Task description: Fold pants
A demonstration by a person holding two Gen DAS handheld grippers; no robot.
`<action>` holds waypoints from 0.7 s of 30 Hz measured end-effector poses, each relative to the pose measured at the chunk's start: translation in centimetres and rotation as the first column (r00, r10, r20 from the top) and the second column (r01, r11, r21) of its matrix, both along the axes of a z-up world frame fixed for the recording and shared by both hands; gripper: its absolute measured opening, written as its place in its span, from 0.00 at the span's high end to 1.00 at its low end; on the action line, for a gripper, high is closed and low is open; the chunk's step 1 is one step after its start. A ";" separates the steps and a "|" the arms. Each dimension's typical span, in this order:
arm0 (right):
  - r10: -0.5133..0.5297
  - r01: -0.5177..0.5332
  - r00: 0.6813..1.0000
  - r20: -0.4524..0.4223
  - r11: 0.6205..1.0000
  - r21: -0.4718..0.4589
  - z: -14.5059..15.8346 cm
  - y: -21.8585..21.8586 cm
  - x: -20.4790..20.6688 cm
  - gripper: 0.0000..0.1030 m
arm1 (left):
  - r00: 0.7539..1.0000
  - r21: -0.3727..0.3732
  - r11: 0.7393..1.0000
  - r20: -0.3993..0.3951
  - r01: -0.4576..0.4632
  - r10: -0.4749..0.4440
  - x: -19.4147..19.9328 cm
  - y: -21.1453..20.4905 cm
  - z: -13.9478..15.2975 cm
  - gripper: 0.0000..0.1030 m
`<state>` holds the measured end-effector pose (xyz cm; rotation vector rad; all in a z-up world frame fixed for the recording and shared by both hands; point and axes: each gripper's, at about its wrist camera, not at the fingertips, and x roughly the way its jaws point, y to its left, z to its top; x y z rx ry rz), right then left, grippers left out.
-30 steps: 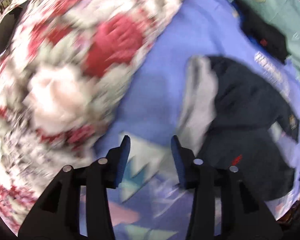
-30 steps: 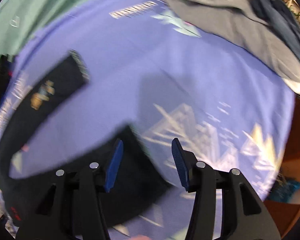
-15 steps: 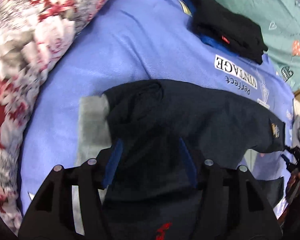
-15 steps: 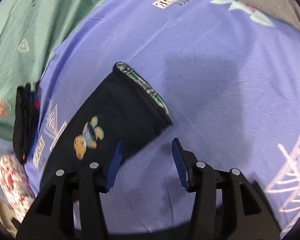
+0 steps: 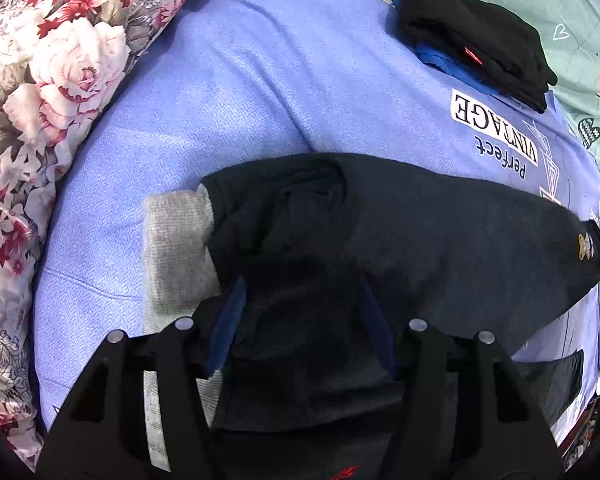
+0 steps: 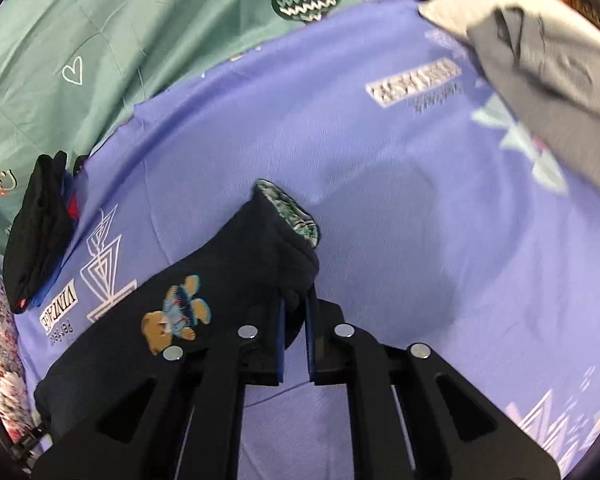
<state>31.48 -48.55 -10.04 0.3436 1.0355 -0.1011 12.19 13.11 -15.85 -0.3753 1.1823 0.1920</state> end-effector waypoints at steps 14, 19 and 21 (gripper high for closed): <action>0.038 -0.045 0.998 -0.043 0.985 -0.168 -3.0 -0.1 4.2 0.50 | 0.997 0.004 1.000 0.072 -0.019 0.018 0.5 0.7 3.3 0.34; 0.146 -0.152 0.988 -0.059 0.980 -0.128 -3.7 1.1 8.2 0.51 | 0.996 0.023 0.997 0.059 -0.069 0.068 -0.3 2.0 3.3 0.34; 0.205 -0.215 0.973 -0.103 0.970 -0.108 -4.3 2.8 9.6 0.69 | 0.994 0.021 0.995 0.053 -0.094 0.092 -1.2 2.7 3.3 0.33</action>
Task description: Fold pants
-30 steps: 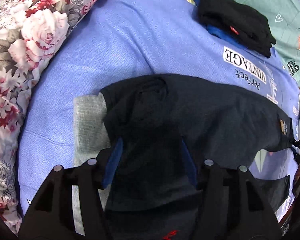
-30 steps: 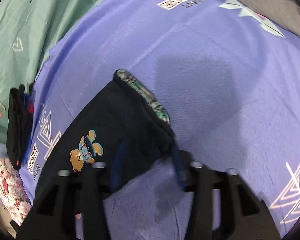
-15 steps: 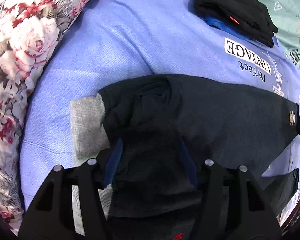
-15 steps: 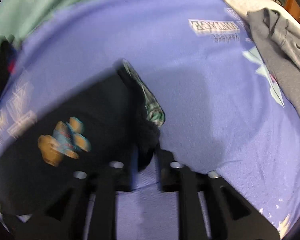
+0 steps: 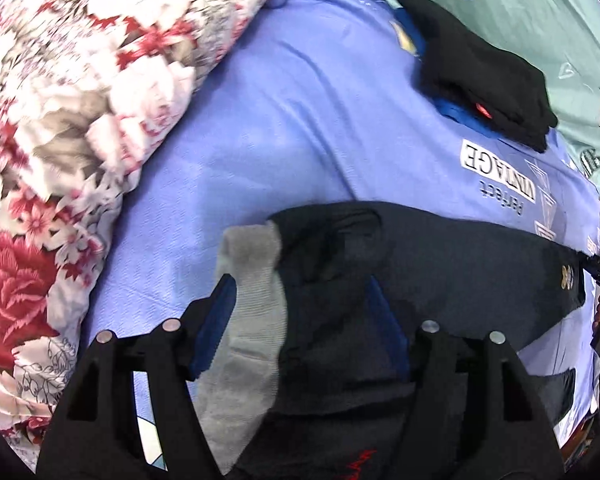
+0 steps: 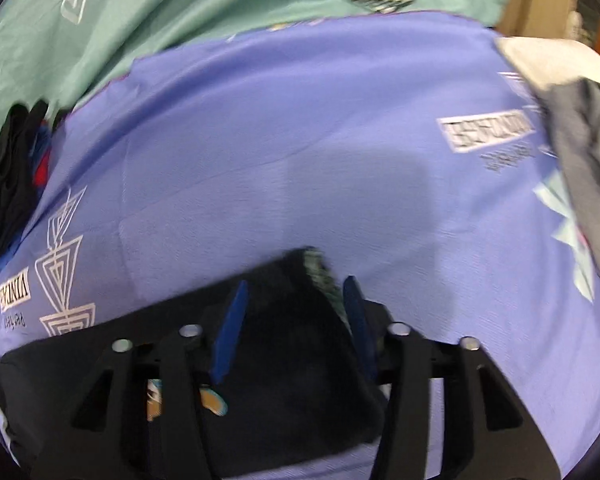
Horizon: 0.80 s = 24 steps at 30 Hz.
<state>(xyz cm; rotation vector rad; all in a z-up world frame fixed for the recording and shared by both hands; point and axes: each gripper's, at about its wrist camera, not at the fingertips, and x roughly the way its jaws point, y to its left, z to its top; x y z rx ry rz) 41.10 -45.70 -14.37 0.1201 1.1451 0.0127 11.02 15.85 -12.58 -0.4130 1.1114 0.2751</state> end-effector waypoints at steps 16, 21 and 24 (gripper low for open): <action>-0.103 0.106 0.991 0.080 0.994 -0.024 1.2 0.6 0.3 0.33 | 0.998 0.087 0.996 -0.057 0.019 -0.014 2.0 2.4 -1.4 0.32; -0.049 0.047 0.997 0.060 0.998 0.038 2.3 1.0 -1.6 0.32 | 0.993 0.021 0.995 -0.067 0.095 -0.093 3.9 3.2 -2.3 0.28; -0.059 0.054 0.998 0.036 0.991 0.125 2.5 0.8 -3.0 0.32 | 0.984 0.014 0.989 -0.099 0.147 -0.145 4.7 2.7 -3.1 0.40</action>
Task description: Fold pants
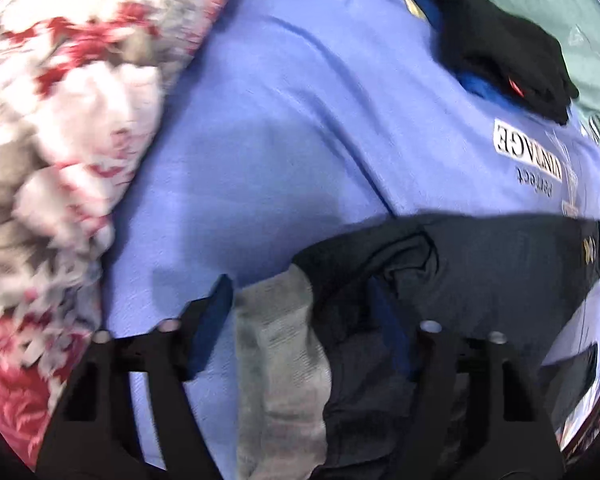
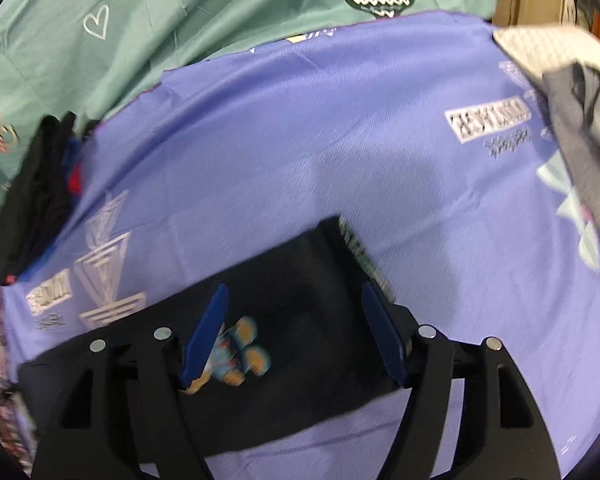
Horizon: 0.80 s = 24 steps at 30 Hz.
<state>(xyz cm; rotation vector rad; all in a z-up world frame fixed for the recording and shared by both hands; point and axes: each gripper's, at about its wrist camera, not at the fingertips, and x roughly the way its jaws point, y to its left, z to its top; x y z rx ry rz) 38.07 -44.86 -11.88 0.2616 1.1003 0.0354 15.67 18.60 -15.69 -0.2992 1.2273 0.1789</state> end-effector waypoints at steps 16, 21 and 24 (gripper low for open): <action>0.095 -0.088 0.987 -0.126 0.994 0.064 -2.0 7.8 -1.6 0.82 | 0.995 -0.083 0.994 0.053 -0.076 0.080 -1.2 3.1 1.8 0.86; 0.409 -0.394 0.908 -0.093 0.908 0.145 -0.5 15.6 -1.3 0.44 | 0.995 -0.112 0.992 0.066 -0.060 0.068 -2.7 3.3 2.2 0.70; 0.598 -0.598 0.797 -0.086 0.801 0.026 -0.3 22.1 -1.8 0.40 | 0.997 -0.095 0.995 0.070 -0.019 0.026 -1.7 3.2 2.7 0.39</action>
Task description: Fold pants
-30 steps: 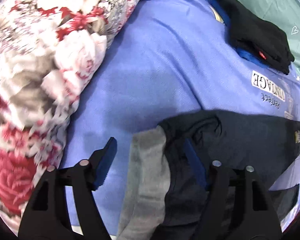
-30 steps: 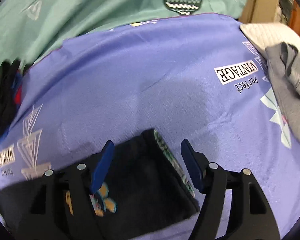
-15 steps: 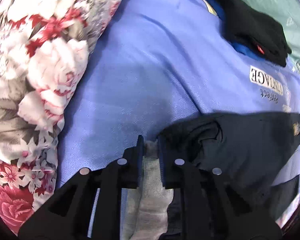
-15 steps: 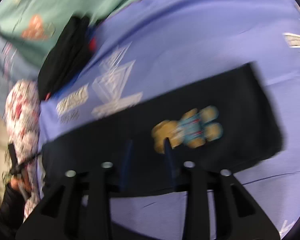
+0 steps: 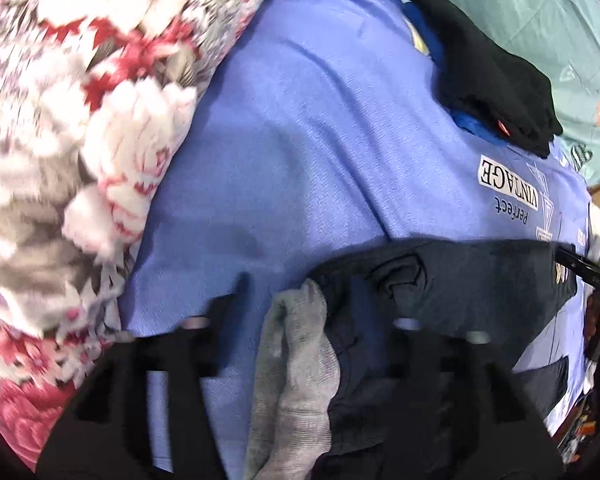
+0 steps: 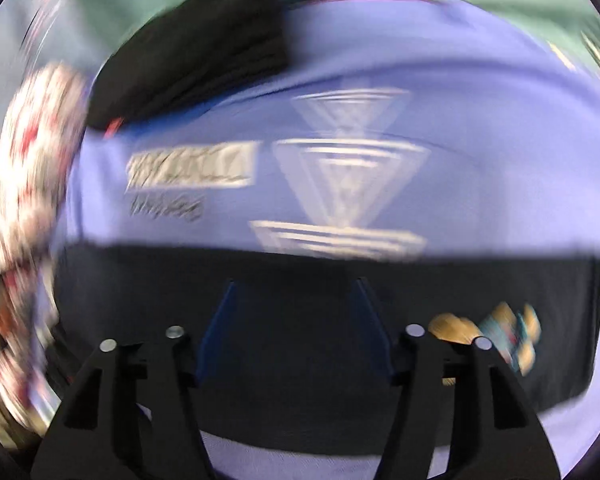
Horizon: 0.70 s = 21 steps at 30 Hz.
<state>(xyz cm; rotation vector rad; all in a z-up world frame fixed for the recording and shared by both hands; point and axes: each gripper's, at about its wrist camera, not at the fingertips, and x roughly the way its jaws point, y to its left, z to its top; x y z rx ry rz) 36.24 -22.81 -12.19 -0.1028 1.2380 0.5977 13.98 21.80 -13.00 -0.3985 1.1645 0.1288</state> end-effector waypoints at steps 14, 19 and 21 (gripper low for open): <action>0.474 -0.476 0.879 -0.048 0.866 -0.152 -2.3 11.4 -0.1 0.96 | 0.978 0.030 0.979 -0.060 0.204 -0.202 3.7 -2.5 -2.5 0.72; 0.329 -0.328 0.944 -0.001 0.941 -0.082 -1.6 10.3 2.1 0.97 | 0.983 0.017 0.985 -0.062 0.173 -0.171 4.2 -1.8 -2.6 0.75; 0.344 -0.338 0.938 0.032 0.933 -0.128 -2.2 10.7 1.3 0.96 | 0.982 0.024 0.984 -0.069 0.178 -0.176 4.3 -1.9 -2.4 0.70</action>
